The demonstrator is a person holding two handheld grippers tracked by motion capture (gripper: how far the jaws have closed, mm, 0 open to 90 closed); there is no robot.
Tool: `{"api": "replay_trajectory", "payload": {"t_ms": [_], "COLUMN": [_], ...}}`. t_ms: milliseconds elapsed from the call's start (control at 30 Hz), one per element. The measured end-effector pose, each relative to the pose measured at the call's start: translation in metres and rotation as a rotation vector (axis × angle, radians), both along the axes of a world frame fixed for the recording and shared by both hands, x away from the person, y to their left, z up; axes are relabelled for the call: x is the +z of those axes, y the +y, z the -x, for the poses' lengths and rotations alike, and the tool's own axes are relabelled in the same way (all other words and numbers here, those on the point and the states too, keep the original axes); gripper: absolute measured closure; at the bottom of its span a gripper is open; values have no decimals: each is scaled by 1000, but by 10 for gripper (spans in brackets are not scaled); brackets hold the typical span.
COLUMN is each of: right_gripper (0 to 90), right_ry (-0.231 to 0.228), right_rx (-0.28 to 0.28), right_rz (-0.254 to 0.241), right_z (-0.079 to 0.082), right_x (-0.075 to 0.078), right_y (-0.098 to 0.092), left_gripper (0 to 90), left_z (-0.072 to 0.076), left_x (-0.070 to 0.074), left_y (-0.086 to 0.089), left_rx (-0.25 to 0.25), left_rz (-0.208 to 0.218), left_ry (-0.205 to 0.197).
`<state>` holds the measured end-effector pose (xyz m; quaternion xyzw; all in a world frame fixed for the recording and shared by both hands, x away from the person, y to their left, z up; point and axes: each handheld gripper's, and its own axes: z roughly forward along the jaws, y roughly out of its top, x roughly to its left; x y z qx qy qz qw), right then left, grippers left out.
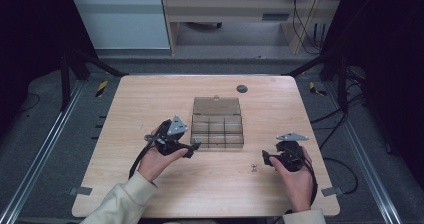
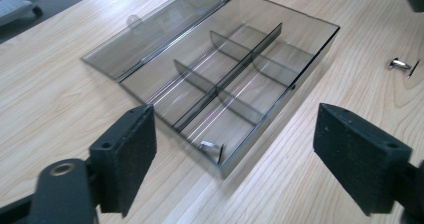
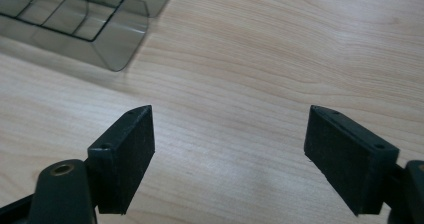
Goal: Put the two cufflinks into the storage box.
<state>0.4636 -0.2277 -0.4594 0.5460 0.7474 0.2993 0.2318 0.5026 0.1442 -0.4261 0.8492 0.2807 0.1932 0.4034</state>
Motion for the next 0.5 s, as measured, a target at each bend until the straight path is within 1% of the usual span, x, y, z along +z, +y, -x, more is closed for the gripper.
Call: {"api": "replay_trajectory", "payload": {"t_ms": [67, 167, 200, 233, 333, 367, 433, 500], "right_gripper": [213, 250, 264, 276, 291, 306, 337, 376], "right_ry": [-2, -6, -10, -16, -7, -1, 8, 14], "right_rx": [21, 33, 37, 39, 52, 62, 85, 108], "right_rz": [7, 25, 20, 26, 29, 22, 23, 15], "right_z": [4, 9, 10, 11, 14, 14, 15, 15], "right_x": [0, 1, 2, 2, 2, 1, 2, 2], "right_y": [1, 1, 1, 1, 0, 0, 1, 2], "left_gripper": [145, 127, 123, 120, 117, 116, 112, 109], "left_z": [1, 3, 4, 5, 10, 12, 18, 23], "left_x": [0, -1, -1, -2, -4, -6, -8, -10], "left_y": [7, 19, 23, 26, 43, 48, 60, 71], "left_rx": [13, 37, 43, 46, 66, 73, 84, 98], "left_rz": [5, 8, 8, 7, 5, 8, -3, 1], "left_ry": [2, 3, 6, 8, 8, 8, 9, 12]}}
